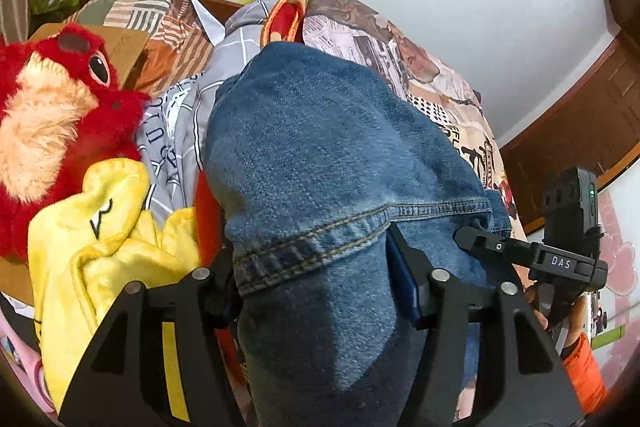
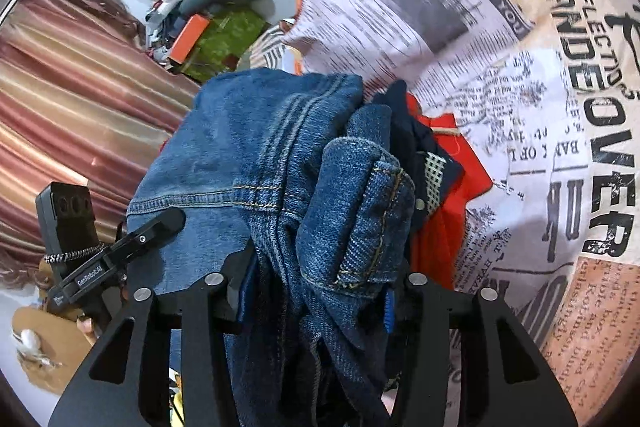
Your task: Fold large clothes
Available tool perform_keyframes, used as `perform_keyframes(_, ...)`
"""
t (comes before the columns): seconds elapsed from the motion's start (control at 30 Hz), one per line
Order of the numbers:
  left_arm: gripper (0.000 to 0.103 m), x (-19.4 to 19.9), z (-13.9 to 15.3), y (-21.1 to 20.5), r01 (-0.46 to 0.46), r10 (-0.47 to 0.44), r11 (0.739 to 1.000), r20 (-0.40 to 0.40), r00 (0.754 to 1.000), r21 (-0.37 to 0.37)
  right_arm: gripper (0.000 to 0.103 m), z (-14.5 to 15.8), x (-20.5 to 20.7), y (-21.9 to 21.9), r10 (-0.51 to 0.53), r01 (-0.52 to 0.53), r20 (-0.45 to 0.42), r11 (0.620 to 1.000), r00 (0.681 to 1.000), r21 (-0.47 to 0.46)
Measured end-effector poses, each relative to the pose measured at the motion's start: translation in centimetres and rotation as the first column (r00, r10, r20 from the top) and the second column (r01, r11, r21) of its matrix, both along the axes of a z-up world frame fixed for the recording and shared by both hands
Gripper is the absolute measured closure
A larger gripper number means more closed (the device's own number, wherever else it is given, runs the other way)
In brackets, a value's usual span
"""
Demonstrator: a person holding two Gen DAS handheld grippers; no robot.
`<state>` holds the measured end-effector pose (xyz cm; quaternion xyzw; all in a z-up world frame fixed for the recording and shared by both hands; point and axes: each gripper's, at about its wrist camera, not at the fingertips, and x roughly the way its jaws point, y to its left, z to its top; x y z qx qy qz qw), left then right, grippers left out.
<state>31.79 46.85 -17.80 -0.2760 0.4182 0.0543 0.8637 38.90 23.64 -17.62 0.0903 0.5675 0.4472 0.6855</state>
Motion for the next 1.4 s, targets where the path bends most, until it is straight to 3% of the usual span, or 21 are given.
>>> perform_keyframes(0.13,0.028,-1.0,1.3,-1.8,-0.007,0.010,0.996,-0.033,0.999,0.086,0.051,1.2,-1.5,-0.8,0.009,-0.004,0.067,0.998,0.998,-0.069)
perform_keyframes(0.43,0.020,-5.9,2.6,-5.5,-0.027,0.042,0.971,-0.058,0.997,0.237,0.046,2.7,-5.8,-4.2,0.064,-0.009,0.226,0.971,0.972,-0.240)
perform_keyframes(0.53,0.018,-7.9,2.5,-7.0,-0.017,0.037,0.960,-0.067,0.997,0.280,0.045,2.7,-6.9,-5.7,0.065,0.003,0.250,0.965,0.966,-0.261)
perform_keyframes(0.67,0.018,-10.6,2.8,-8.8,-0.035,0.063,0.953,-0.086,0.994,0.300,0.045,2.6,-8.0,-7.3,0.058,0.008,0.219,0.958,0.974,-0.287)
perform_keyframes(0.83,0.018,-12.7,5.1,-11.2,-0.059,0.089,0.925,-0.063,0.994,0.377,0.045,6.0,-10.8,-9.2,0.047,0.024,0.283,0.970,0.958,-0.243)
perform_keyframes(0.9,0.018,-13.8,7.4,-12.5,-0.080,0.093,0.910,-0.012,0.996,0.406,0.045,8.3,-12.3,-9.8,0.049,0.027,0.345,0.977,0.937,-0.211)
perform_keyframes(1.1,0.018,-17.7,14.8,-17.2,-0.142,0.065,0.869,0.175,0.982,0.474,0.045,17.0,-18.1,-12.0,0.019,0.023,0.554,0.997,0.832,-0.068)
perform_keyframes(1.27,0.018,-22.3,20.9,-22.4,-0.221,0.016,0.827,0.370,0.929,0.518,0.045,22.7,-23.0,-14.7,-0.080,0.021,0.670,0.995,0.738,0.096)
perform_keyframes(1.33,0.018,-24.2,22.5,-24.3,-0.269,0.014,0.805,0.436,0.900,0.529,0.045,24.6,-25.3,-15.9,-0.127,0.023,0.717,0.988,0.686,0.152)
perform_keyframes(1.4,0.018,-26.0,23.4,-25.9,-0.294,0.000,0.800,0.489,0.872,0.523,0.045,25.7,-27.4,-16.7,-0.156,0.024,0.761,0.983,0.629,0.181)
